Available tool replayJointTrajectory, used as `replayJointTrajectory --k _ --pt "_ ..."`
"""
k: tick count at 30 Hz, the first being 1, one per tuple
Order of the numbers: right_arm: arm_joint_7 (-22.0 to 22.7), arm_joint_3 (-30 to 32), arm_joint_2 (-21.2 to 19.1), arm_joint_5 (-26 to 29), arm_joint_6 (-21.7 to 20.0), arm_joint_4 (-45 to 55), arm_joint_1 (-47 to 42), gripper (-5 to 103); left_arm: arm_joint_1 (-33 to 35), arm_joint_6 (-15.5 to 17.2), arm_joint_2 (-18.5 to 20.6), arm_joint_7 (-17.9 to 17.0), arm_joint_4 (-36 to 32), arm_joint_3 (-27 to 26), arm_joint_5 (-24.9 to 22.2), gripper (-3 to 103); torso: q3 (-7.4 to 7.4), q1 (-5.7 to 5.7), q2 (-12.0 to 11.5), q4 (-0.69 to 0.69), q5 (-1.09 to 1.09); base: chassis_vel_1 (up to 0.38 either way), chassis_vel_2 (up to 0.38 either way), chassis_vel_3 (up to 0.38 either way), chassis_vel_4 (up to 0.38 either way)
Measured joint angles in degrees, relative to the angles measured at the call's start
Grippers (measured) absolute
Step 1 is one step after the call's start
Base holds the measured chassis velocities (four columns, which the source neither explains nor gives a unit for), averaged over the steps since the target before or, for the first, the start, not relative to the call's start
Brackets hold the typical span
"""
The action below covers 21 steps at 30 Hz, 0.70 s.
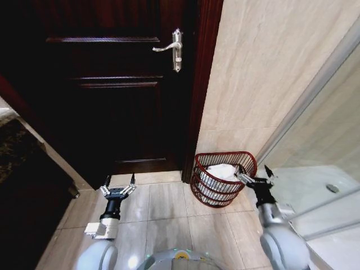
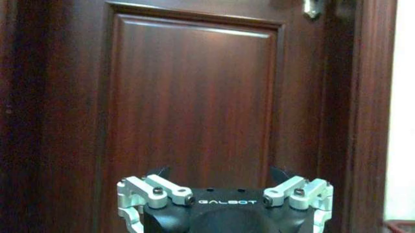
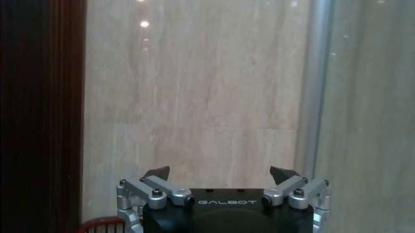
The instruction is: Discard the used towel into the hamper.
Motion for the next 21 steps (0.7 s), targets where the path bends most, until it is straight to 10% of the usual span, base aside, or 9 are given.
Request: replayJointTrajectory --k 21 --pt "0.4 -1.1 3.0 -3.8 0.8 4.8 -3.1 100 1.2 2.0 0.1 -0.8 -3.0 -1.2 0.2 100 0.01 0.01 0.0 0.01 0.01 0.03 -0.032 -0.028 0.032"
